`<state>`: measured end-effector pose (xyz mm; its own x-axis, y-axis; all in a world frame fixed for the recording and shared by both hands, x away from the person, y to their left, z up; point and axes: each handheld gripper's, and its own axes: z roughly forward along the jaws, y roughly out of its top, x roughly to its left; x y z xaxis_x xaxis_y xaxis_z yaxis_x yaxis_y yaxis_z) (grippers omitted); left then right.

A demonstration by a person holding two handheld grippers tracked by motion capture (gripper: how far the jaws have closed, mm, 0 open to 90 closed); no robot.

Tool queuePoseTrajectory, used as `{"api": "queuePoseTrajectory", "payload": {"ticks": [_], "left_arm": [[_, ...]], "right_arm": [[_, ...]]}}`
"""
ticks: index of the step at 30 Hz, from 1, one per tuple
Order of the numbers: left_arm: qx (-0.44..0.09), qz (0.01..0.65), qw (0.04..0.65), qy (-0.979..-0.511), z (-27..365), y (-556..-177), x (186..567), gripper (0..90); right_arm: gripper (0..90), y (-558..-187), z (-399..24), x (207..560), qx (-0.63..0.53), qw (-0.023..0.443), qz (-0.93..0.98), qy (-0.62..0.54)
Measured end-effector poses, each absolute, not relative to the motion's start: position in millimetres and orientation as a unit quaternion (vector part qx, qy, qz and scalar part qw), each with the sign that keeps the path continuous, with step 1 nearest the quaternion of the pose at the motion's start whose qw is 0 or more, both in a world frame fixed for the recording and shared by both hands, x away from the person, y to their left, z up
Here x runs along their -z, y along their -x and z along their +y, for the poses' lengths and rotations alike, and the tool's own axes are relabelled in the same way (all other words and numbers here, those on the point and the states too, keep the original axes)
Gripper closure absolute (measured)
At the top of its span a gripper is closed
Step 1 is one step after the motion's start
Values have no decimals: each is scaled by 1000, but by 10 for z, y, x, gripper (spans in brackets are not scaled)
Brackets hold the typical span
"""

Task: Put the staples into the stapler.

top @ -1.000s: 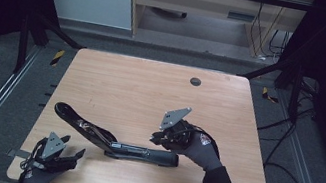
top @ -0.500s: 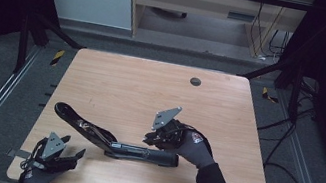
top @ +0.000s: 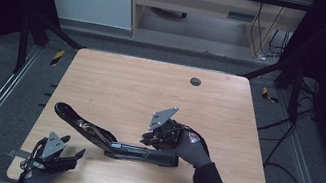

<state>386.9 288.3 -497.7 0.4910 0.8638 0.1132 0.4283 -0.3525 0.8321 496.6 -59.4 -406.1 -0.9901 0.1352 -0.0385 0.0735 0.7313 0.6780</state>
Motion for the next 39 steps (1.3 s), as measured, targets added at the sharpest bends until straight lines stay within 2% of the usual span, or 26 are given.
{"api": "queuePoseTrajectory", "payload": {"ticks": [39], "left_arm": [[-282,417,385,-774,2876,-3864,4978,272]], "right_arm": [[780,-4987,-469,4320,-338,22,939,-51]]}}
